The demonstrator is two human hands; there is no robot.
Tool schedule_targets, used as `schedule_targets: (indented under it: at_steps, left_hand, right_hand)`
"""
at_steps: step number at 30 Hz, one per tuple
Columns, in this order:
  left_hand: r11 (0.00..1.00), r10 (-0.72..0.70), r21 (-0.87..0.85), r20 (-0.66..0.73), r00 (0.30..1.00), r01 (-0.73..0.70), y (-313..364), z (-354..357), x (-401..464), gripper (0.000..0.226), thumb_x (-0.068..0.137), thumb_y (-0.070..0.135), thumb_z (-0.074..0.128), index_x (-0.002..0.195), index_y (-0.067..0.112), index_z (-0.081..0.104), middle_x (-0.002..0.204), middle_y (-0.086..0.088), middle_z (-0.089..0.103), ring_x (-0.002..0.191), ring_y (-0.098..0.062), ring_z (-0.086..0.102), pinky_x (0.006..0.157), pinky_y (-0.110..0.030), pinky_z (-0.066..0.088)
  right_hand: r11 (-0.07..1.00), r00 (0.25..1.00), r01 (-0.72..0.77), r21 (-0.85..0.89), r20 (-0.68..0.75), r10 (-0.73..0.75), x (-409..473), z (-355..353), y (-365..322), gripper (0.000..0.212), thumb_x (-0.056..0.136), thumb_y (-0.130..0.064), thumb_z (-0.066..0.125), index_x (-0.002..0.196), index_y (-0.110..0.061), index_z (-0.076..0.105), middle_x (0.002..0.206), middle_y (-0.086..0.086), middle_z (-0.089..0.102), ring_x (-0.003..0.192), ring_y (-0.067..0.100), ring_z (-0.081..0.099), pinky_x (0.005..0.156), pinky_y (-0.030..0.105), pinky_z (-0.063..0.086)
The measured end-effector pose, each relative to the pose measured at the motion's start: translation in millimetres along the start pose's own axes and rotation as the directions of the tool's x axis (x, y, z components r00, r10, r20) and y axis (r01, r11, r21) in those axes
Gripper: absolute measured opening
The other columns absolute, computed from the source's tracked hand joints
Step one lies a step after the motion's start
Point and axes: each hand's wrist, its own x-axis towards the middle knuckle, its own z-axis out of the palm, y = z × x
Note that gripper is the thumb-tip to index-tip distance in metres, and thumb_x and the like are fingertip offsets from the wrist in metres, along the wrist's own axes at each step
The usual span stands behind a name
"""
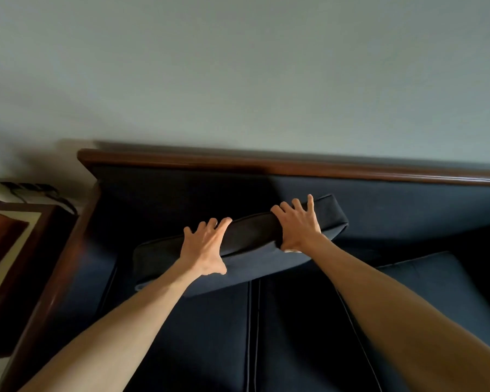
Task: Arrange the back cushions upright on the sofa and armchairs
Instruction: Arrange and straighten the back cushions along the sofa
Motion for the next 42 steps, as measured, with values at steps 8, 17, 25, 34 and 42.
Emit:
schedule_targets:
  at_steps: [8,17,25,34,42]
  left_hand:
    - [0.993,0.066,0.089,0.075,0.995,-0.073,-124.4,-34.6,3.1,0.122,0.051,0.042,0.084,0.149,0.030,0.013,0.137,0.000,0.041,0.121,-0.026,0.046,0.098,-0.055,0.040]
    - [0.977,0.135,0.150,0.128,0.983,-0.153,-223.5,-54.3,16.1,0.119,0.057,0.039,0.083,0.150,0.033,0.010,0.138,0.001,0.038,0.123,-0.025,0.042,0.101,-0.055,0.038]
    - [0.973,0.175,0.139,0.069,0.982,-0.183,-261.6,-66.2,34.4,0.117,0.056,0.042,0.081,0.150,0.035,0.012,0.135,0.003,0.040,0.121,-0.024,0.044,0.098,-0.053,0.038]
    - [0.969,0.194,0.137,0.107,0.975,-0.207,-266.8,-62.3,53.4,0.117,0.058,0.039,0.082,0.150,0.035,0.010,0.139,0.001,0.038,0.125,-0.025,0.041,0.102,-0.055,0.036]
    - [0.980,0.155,0.106,0.129,0.979,-0.170,-276.5,-70.2,85.3,0.118,0.057,0.040,0.085,0.150,0.035,0.013,0.134,0.004,0.042,0.123,-0.022,0.043,0.102,-0.053,0.036]
  right_hand:
    - [0.994,0.999,-0.026,0.103,0.038,0.022,43.5,-38.9,-100.3,0.089,0.062,-0.048,0.076,0.137,-0.024,0.036,0.133,-0.001,0.050,0.132,0.032,0.036,0.109,0.066,0.021]
    - [0.979,0.995,-0.092,0.183,0.043,0.085,83.4,-55.9,-181.3,0.088,0.061,-0.050,0.073,0.136,-0.023,0.035,0.132,0.000,0.047,0.129,0.033,0.034,0.102,0.065,0.028]
    - [0.976,0.995,-0.102,0.191,-0.001,0.104,108.5,-71.8,-194.8,0.091,0.060,-0.052,0.073,0.137,-0.025,0.033,0.132,0.000,0.047,0.129,0.033,0.034,0.101,0.063,0.029]
    - [0.976,0.992,-0.128,0.178,0.026,0.125,123.3,-63.6,-193.1,0.097,0.060,-0.055,0.073,0.142,-0.025,0.028,0.137,0.001,0.043,0.132,0.033,0.032,0.103,0.063,0.028]
    - [0.963,0.983,-0.131,0.236,-0.098,0.158,143.1,-57.3,-178.5,0.115,0.063,-0.060,0.073,0.154,-0.029,0.010,0.153,0.006,0.028,0.144,0.030,0.022,0.111,0.074,0.005]
